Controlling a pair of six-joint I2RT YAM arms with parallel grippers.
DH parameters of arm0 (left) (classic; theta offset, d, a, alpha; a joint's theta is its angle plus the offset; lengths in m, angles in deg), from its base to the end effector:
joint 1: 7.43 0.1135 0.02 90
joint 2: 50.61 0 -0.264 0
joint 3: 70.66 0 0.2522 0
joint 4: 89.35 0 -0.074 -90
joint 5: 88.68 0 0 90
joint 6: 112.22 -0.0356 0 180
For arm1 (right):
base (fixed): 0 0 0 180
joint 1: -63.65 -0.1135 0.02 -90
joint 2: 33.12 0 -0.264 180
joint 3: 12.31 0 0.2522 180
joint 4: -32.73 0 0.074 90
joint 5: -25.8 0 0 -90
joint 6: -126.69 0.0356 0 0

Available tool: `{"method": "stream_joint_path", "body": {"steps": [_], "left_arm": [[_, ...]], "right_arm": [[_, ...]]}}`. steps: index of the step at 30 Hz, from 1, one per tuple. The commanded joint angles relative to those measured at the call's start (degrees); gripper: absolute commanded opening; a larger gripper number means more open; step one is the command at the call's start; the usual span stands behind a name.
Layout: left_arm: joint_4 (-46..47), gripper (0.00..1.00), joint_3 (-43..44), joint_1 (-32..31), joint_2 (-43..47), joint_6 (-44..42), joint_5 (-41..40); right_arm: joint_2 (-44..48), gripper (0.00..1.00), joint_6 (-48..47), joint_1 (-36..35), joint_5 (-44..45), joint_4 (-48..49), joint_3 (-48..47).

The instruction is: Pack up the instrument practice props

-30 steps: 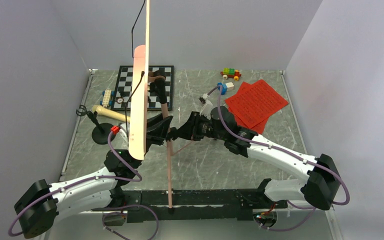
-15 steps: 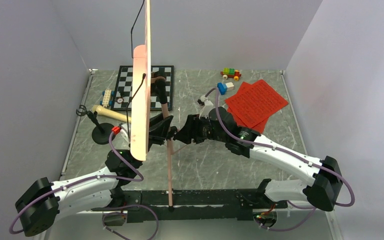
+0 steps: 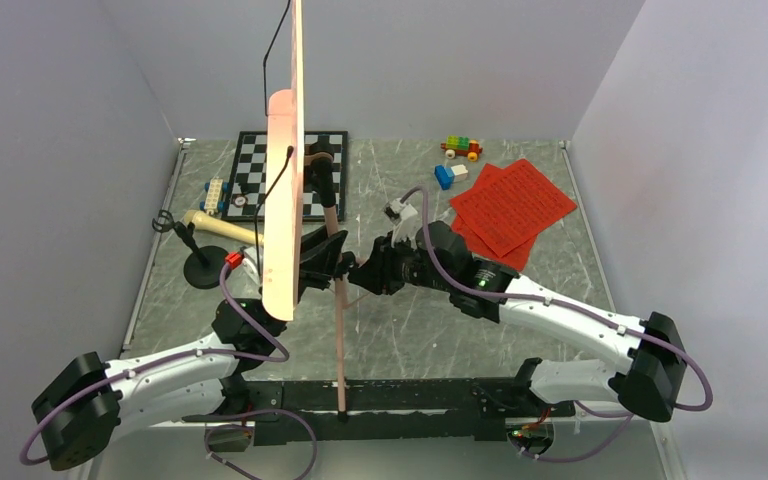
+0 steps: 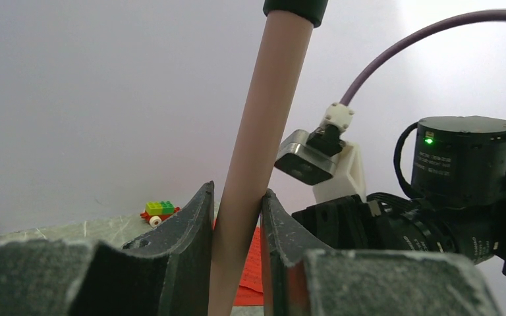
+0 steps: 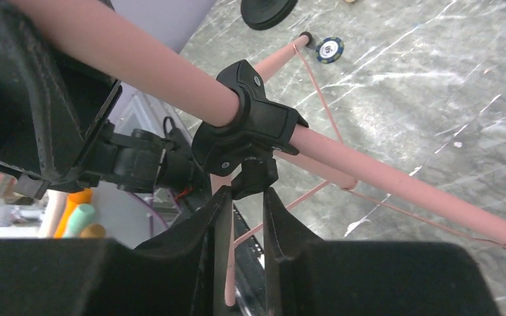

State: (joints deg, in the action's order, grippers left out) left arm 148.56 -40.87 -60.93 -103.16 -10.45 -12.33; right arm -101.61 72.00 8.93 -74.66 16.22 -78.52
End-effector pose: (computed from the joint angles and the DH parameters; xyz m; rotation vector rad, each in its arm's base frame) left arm 0.1143 -0.1404 0.2880 0.1394 1.0077 -0.9303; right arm 0.1555 0.2310 0.3140 -0.4873 2.0368 1.1936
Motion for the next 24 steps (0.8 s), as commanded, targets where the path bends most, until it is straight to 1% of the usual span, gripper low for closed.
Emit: {"method": "stream_joint_path", "body": {"steps": [1, 3, 6, 7, 8, 9, 11, 12, 15, 19, 22, 24], "left_arm": [[-23.3, 0.0, -4.5, -1.5, -5.6, 5.1, -2.7], [-23.3, 0.0, -4.8, -1.7, -5.9, 5.3, -2.8], [-22.8, 0.0, -5.3, -2.0, -6.8, 5.6, -3.0], [-22.6, 0.0, -5.4, -2.1, -7.2, 5.7, -3.0], [-22.4, 0.0, -5.5, -2.3, -7.6, 5.7, -3.0], [-22.1, 0.0, -5.5, -2.4, -8.1, 5.8, -3.1], [-21.9, 0.0, -5.2, -2.9, -9.5, 5.2, -3.2], [-22.4, 0.0, -4.8, -3.4, -10.3, 4.9, -3.7], [-21.8, 0.0, -4.5, -4.9, -11.8, 4.2, -5.3], [-20.7, 0.0, -4.6, -5.8, -13.3, 4.7, -5.8], [-19.7, 0.0, -4.4, -6.4, -15.0, 4.8, -5.8], [-19.1, 0.0, -4.3, -6.9, -16.3, 5.1, -6.0]], "right_arm": [[1.5, 0.19, -11.4, -2.3, 8.0, 4.8, -0.2], [1.7, 0.15, -16.6, -4.8, 13.6, 3.8, -0.8], [1.8, 0.14, -23.9, -9.3, 24.0, 0.7, -2.1], [2.0, 0.17, -25.0, -10.0, 26.5, -0.6, -2.6], [2.4, 0.25, -25.4, -10.2, 28.1, -2.0, -3.1], [3.1, 0.36, -25.2, -10.2, 29.0, -3.0, -3.2], [5.4, 0.55, -25.1, -10.2, 30.5, -3.2, -2.6], [7.0, 0.6, -24.9, -10.2, 31.1, -2.3, -1.8], [12.0, 0.67, -24.5, -10.2, 31.8, 2.2, 1.9], [17.0, 0.73, -26.0, -10.1, 32.4, 13.6, 7.2], [18.3, 0.79, -27.3, -10.1, 32.5, 19.9, 7.7], [16.9, 0.83, -28.6, -10.1, 31.9, 21.0, 5.7]]}}
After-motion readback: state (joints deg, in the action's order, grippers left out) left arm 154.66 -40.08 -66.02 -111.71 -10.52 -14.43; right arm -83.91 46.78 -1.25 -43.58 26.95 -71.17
